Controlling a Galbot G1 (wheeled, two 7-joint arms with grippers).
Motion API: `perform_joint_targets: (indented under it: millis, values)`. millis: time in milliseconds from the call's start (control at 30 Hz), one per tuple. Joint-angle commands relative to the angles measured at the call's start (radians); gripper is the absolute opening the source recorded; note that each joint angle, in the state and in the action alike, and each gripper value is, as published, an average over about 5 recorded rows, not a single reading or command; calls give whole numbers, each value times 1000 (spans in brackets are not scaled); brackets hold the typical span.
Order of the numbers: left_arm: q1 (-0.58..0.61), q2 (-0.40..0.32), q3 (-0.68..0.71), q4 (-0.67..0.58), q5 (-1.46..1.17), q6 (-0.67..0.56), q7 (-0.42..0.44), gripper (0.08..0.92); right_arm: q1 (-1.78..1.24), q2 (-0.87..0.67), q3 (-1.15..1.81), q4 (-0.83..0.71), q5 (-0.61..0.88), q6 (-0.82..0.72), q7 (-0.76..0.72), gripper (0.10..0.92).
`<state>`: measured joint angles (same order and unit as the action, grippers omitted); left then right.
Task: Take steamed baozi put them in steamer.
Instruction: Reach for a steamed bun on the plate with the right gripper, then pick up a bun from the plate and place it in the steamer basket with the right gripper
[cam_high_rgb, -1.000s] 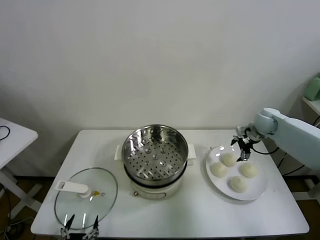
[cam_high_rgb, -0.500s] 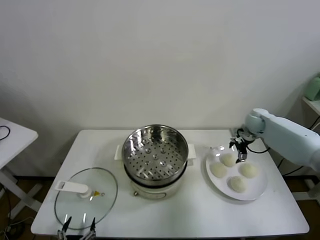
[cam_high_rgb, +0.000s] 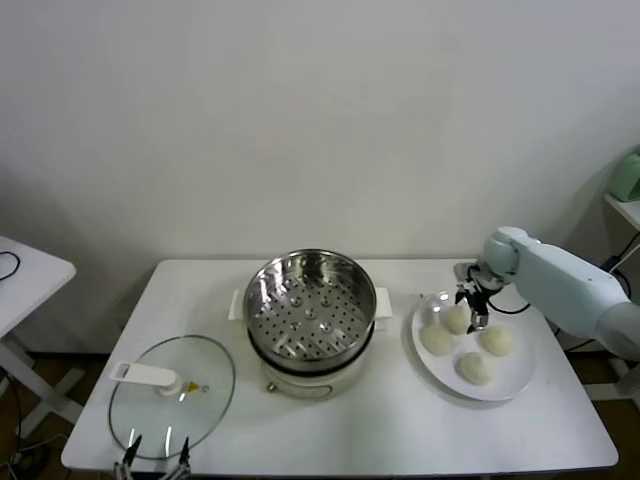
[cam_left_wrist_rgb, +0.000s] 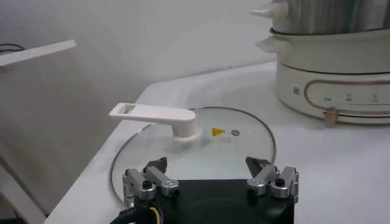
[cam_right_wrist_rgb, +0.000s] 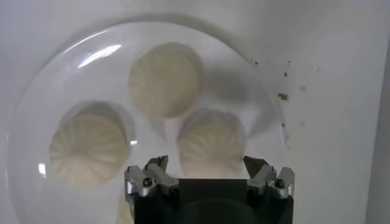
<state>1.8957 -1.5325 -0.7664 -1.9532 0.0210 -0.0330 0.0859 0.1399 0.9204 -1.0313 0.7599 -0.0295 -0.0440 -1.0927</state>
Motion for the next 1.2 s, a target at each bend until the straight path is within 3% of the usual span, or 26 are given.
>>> perform_joint_targets:
  millis: [33, 300, 700, 1200]
  values:
    - [0, -1, 0, 2, 2, 1, 0, 823, -16, 15, 22, -32, -24, 12, 2, 747]
    - [1, -2, -2, 5, 6, -3, -3, 823, -12, 15, 29, -14, -28, 26, 7, 684]
    - [2, -1, -4, 8, 9, -11, -4, 823, 139, -101, -100, 203, 51, 45, -1, 628]
    - [16, 3, -2, -23, 20, -15, -7, 823, 567, -112, -353, 408, 258, 221, 5, 611]
